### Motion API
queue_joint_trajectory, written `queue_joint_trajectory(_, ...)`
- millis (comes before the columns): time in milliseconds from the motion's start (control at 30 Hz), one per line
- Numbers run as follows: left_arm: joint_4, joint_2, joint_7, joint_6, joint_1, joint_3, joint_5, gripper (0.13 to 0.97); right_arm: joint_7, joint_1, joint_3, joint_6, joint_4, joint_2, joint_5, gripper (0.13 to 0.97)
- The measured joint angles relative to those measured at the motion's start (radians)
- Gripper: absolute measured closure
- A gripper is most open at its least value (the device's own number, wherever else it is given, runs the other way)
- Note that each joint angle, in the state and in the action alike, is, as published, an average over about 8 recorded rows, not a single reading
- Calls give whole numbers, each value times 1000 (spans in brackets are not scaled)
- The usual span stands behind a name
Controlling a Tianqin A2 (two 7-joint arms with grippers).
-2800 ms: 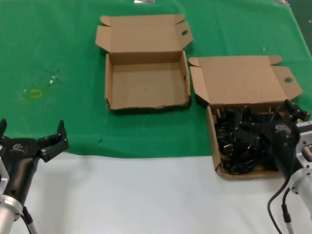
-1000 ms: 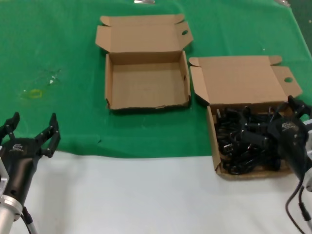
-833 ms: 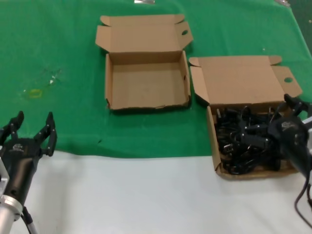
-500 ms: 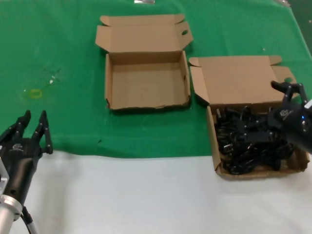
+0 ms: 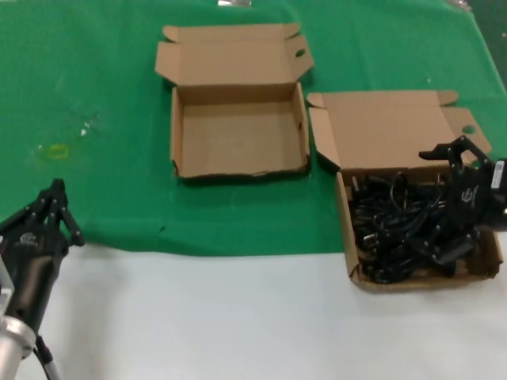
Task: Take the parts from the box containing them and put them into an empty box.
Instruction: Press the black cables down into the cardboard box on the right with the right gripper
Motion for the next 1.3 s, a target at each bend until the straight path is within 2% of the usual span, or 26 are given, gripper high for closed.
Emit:
queue_joint_trajectory(200,0,0,0,0,0,0,0,950,-160,160,-59,-196,-128,-21,-70,129)
queue_joint_trajectory(333,0,0,0,0,0,0,0,951,-278,246,-90,-293,-207,-50,-106,129)
queue_joint_trajectory(667,0,0,0,0,0,0,0,953,-510,409,-149,-400,-403,-137,-205,129)
queue_joint_trajectory(933,0,0,-1,0,0,0,0,953,-589,494,-177,-403,-534,-200,-274,129)
queue_joint_trajectory(1300,0,0,0,0,0,0,0,953,-602,545,-208,-384,-611,-260,-346,156)
